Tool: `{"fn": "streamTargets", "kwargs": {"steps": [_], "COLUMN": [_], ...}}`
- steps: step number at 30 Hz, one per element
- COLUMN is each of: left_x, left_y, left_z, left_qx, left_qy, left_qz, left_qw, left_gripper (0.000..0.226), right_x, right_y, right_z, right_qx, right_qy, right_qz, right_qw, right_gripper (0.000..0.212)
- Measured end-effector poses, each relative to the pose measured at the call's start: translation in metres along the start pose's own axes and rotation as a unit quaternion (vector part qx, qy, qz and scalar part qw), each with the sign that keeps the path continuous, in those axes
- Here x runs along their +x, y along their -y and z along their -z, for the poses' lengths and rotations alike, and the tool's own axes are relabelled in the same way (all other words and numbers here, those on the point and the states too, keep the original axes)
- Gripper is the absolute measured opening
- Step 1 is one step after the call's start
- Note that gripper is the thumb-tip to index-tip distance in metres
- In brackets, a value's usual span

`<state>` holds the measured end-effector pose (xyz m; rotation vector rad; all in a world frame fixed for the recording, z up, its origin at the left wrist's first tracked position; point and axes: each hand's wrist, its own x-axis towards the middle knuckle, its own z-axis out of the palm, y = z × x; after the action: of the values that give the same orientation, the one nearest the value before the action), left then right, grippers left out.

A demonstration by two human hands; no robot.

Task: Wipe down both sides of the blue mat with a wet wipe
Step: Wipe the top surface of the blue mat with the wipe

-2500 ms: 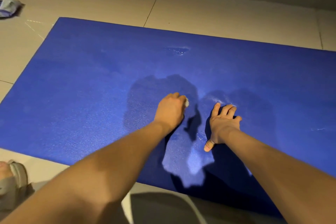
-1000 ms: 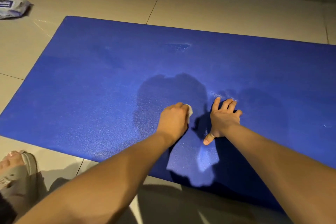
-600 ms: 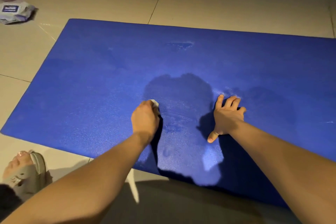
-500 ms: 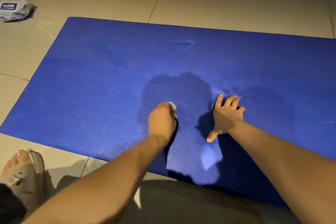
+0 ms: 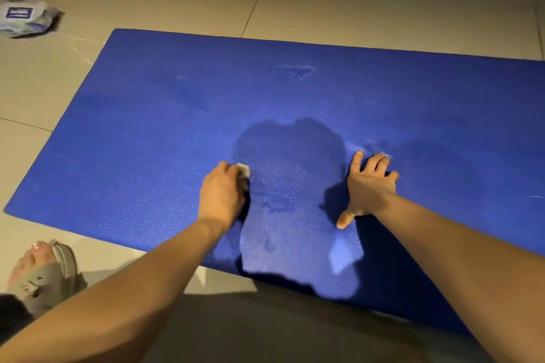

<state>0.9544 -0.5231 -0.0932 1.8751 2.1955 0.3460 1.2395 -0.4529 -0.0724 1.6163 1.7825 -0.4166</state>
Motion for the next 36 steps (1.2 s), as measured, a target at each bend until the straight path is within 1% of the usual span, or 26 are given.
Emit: {"fn": "streamTargets", "kwargs": {"steps": [1, 3, 6, 10, 13, 15, 17, 18, 20, 24, 26, 28, 29, 31, 34, 36], "left_x": [-0.001, -0.005, -0.011, -0.027, -0.047, -0.053, -0.049, -0.045, -0.038, -0.031, -0.033, -0.036, -0.039, -0.047, -0.066, -0.075], "left_y": [0.008, 0.005, -0.022, -0.077, -0.115, -0.116, -0.098, -0.086, -0.056, 0.002, 0.002, -0.017, -0.030, -0.058, -0.099, -0.115], "left_z": [0.002, 0.001, -0.012, -0.035, -0.049, -0.051, -0.044, -0.039, -0.027, -0.003, 0.001, -0.003, -0.008, -0.019, -0.038, -0.046], "left_qx": [-0.004, -0.023, -0.075, -0.103, -0.117, -0.097, -0.058, -0.041, -0.019, -0.004, -0.013, -0.035, -0.051, -0.086, -0.110, -0.102], "left_qy": [-0.003, -0.002, -0.009, 0.020, 0.052, 0.067, 0.077, 0.071, 0.043, -0.004, -0.002, -0.004, -0.002, 0.009, 0.046, 0.072], "left_qz": [0.033, 0.068, 0.062, -0.004, -0.093, -0.160, -0.197, -0.196, -0.159, -0.028, 0.045, 0.084, 0.086, 0.060, -0.012, -0.076], "left_qw": [0.999, 0.997, 0.995, 0.994, 0.987, 0.980, 0.976, 0.977, 0.986, 1.000, 0.999, 0.996, 0.995, 0.994, 0.993, 0.989], "left_gripper": [0.014, 0.017, 0.015, 0.008, 0.015, 0.018, 0.022, 0.022, 0.017, 0.014, 0.014, 0.014, 0.013, 0.011, 0.010, 0.017], "right_x": [0.000, 0.000, 0.000, 0.002, 0.004, 0.003, 0.003, 0.002, 0.002, 0.000, 0.000, 0.001, 0.002, 0.003, 0.003, 0.003], "right_y": [0.000, 0.000, 0.000, 0.002, 0.003, 0.003, 0.002, 0.002, 0.001, 0.000, 0.000, 0.001, 0.001, 0.002, 0.003, 0.004], "right_z": [0.000, 0.000, 0.001, 0.002, 0.002, 0.003, 0.003, 0.003, 0.003, 0.002, 0.002, 0.003, 0.004, 0.004, 0.004, 0.004], "right_qx": [0.001, 0.004, 0.006, 0.005, 0.005, 0.005, 0.005, 0.006, 0.008, 0.009, 0.011, 0.010, 0.009, 0.005, -0.002, -0.002], "right_qy": [-0.002, -0.002, 0.006, 0.019, 0.024, 0.025, 0.027, 0.028, 0.028, 0.018, 0.018, 0.023, 0.027, 0.032, 0.036, 0.035], "right_qz": [0.000, 0.003, 0.000, -0.004, -0.010, -0.011, -0.008, -0.006, -0.003, 0.003, 0.002, -0.001, -0.003, -0.009, -0.017, -0.017], "right_qw": [1.000, 1.000, 1.000, 1.000, 1.000, 1.000, 1.000, 1.000, 1.000, 1.000, 1.000, 1.000, 1.000, 0.999, 0.999, 0.999], "right_gripper": [0.180, 0.180, 0.181, 0.181, 0.181, 0.180, 0.181, 0.181, 0.182, 0.182, 0.183, 0.183, 0.183, 0.182, 0.182, 0.182]}}
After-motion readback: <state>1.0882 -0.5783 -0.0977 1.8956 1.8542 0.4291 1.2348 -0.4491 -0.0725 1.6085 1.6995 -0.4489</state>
